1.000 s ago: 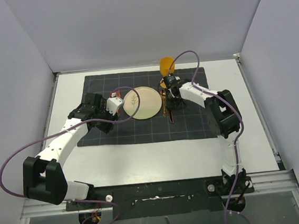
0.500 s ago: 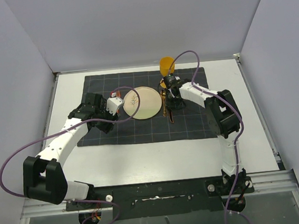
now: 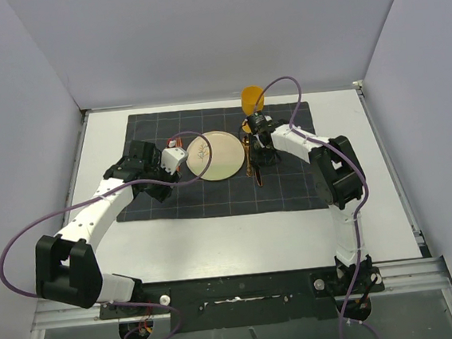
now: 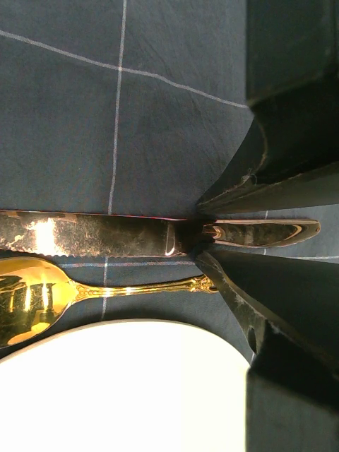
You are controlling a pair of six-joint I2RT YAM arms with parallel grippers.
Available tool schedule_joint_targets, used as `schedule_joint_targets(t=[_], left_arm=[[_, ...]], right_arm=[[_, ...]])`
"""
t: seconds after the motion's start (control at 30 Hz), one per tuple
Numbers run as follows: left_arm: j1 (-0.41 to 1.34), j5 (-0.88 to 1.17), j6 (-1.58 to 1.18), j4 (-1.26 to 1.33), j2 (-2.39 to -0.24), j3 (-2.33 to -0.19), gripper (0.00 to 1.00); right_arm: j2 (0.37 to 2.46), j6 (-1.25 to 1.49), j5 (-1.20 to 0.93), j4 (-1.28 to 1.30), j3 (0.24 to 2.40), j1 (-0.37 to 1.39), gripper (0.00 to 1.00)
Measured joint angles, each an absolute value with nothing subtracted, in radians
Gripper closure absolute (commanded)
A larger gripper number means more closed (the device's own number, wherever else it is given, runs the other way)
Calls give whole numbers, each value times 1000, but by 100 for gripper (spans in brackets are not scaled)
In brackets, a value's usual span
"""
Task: Set the dinner table for one person
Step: Adjust the knife on the napkin.
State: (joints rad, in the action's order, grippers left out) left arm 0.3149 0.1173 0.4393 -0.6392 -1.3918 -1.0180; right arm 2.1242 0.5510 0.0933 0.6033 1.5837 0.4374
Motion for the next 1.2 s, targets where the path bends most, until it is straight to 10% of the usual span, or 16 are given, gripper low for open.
schedule_joint_targets(t=[1.2], left_arm=[[312, 38, 350, -517, -1309, -1016, 49]], right_arm=[[1794, 361, 223, 497, 1469, 357, 69]])
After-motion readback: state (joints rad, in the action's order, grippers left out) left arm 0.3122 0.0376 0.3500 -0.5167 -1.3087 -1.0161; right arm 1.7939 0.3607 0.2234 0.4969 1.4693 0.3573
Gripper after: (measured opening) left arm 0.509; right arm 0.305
